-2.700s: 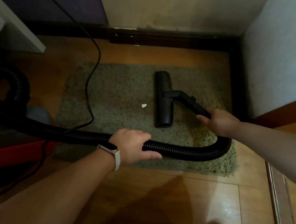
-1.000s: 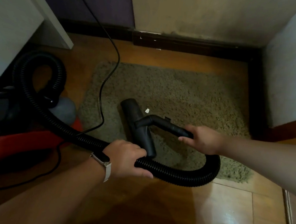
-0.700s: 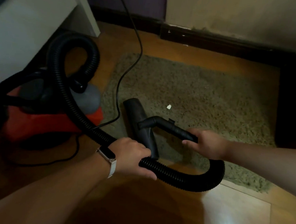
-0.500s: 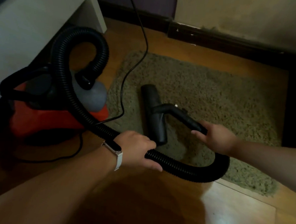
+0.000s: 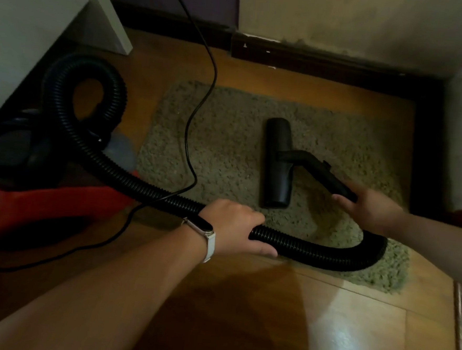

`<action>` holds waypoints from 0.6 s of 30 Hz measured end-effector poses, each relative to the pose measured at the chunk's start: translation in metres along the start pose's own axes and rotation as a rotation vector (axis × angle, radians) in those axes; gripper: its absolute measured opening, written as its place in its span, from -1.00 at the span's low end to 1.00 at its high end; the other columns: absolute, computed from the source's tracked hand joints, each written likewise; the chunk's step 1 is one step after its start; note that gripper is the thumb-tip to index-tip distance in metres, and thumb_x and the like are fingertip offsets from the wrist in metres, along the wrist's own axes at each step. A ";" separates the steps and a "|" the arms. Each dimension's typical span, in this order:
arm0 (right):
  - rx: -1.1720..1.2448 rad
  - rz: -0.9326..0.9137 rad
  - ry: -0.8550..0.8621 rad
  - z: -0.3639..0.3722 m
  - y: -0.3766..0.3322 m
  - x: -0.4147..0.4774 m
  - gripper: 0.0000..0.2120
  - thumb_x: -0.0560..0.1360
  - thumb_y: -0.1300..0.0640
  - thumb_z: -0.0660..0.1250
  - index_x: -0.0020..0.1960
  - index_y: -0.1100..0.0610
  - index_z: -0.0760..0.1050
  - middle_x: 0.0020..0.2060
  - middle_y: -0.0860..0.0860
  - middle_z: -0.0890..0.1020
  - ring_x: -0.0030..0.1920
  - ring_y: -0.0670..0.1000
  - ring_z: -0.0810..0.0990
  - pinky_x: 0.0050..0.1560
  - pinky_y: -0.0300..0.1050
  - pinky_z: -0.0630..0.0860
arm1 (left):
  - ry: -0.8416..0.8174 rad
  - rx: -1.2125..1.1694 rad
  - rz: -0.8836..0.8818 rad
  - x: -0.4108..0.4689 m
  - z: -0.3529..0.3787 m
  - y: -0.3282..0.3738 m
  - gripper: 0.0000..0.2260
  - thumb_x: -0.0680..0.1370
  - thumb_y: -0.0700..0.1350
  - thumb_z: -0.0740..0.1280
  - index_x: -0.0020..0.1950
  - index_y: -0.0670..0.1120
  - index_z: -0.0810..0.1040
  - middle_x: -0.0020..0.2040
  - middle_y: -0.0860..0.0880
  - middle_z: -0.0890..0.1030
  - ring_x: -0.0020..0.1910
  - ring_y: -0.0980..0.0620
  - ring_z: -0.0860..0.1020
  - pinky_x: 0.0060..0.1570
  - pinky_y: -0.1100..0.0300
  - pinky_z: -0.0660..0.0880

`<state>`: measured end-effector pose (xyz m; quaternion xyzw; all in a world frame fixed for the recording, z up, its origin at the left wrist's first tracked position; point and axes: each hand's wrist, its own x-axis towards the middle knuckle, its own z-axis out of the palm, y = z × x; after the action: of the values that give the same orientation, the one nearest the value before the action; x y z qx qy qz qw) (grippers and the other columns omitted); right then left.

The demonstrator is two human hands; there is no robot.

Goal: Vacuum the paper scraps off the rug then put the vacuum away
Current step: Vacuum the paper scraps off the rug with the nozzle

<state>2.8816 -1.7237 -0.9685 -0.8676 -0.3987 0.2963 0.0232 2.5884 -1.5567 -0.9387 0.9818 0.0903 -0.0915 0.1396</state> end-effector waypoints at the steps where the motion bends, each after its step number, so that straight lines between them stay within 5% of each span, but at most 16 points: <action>1: 0.040 -0.007 0.018 0.000 0.006 -0.004 -0.77 0.57 -0.27 0.19 0.12 -0.18 0.42 -0.39 -0.07 0.59 -0.44 -0.20 0.56 -0.59 -0.35 0.28 | 0.007 -0.003 0.009 0.003 0.002 0.002 -0.39 0.39 0.57 -0.10 -0.13 0.10 0.41 -0.29 0.15 0.45 -0.34 0.13 0.46 -0.34 0.17 0.43; 9: 0.210 0.090 -0.024 -0.014 0.035 -0.002 -0.57 0.56 -0.27 0.23 0.38 -0.19 0.39 -0.35 0.03 0.65 -0.47 0.00 0.62 -0.50 -0.09 0.50 | 0.010 -0.027 0.006 0.030 0.005 0.009 -0.37 0.40 0.56 -0.07 -0.03 0.10 0.49 -0.24 0.15 0.50 -0.28 0.12 0.50 -0.28 0.17 0.50; 12: 0.232 0.108 -0.050 -0.014 0.042 0.000 -0.57 0.54 -0.29 0.23 0.34 -0.15 0.42 -0.32 0.05 0.66 -0.44 0.03 0.64 -0.43 0.02 0.57 | -0.004 -0.020 0.005 0.039 0.007 0.012 -0.35 0.40 0.56 -0.09 -0.01 0.09 0.50 -0.23 0.15 0.51 -0.28 0.11 0.51 -0.27 0.17 0.49; 18: 0.276 0.108 0.031 -0.017 0.055 -0.003 -0.47 0.50 -0.34 0.21 0.40 -0.15 0.39 -0.34 0.01 0.65 -0.43 -0.06 0.62 -0.48 -0.07 0.51 | -0.001 -0.037 0.003 0.044 0.011 0.013 -0.33 0.40 0.56 -0.12 -0.01 0.10 0.50 -0.23 0.16 0.51 -0.28 0.13 0.51 -0.23 0.14 0.53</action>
<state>2.9263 -1.7603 -0.9684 -0.8808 -0.3065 0.3359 0.1322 2.6320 -1.5651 -0.9550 0.9792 0.0906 -0.0901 0.1578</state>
